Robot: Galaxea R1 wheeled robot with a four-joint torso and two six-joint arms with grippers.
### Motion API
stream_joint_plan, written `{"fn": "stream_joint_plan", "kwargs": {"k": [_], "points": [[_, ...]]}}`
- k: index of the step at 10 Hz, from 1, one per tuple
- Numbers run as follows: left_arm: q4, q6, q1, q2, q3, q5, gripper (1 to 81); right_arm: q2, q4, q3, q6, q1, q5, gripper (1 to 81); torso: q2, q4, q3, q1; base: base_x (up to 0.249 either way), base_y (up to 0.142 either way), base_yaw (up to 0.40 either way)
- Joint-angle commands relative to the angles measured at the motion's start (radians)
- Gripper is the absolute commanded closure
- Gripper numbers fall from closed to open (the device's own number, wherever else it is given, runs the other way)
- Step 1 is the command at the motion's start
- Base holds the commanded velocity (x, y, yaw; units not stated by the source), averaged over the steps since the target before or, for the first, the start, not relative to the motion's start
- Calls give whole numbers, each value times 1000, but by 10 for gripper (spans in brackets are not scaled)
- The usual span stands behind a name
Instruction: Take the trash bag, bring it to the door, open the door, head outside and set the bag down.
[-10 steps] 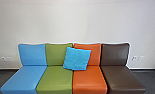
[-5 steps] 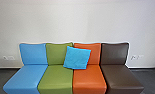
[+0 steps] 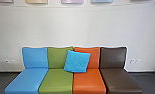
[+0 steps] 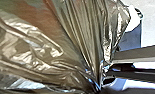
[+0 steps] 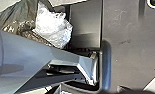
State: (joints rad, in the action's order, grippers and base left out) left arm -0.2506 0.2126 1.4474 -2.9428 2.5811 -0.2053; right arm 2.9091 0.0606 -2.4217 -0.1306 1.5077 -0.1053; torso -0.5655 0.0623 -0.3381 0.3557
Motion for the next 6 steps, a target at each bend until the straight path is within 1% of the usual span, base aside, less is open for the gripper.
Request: {"fn": "stream_joint_plan", "kwargs": {"k": [1,2,4,6], "points": [[1,10,-31,0,22,-85,811,1,4,4,3,-28,-68,10,97,0,-2,-62,0,0,0],[1,8,-31,-3,37,-85,811,9,4,-9,3,-27,-68,10,128,0,21,-83,0,0,0],[1,8,-31,-12,50,-85,811,35,5,-52,3,-28,-68,10,176,0,34,-115,0,0,0],[1,10,-31,-20,53,-83,811,67,8,-103,3,-33,-70,10,239,0,36,-156,0,0,0]]}}
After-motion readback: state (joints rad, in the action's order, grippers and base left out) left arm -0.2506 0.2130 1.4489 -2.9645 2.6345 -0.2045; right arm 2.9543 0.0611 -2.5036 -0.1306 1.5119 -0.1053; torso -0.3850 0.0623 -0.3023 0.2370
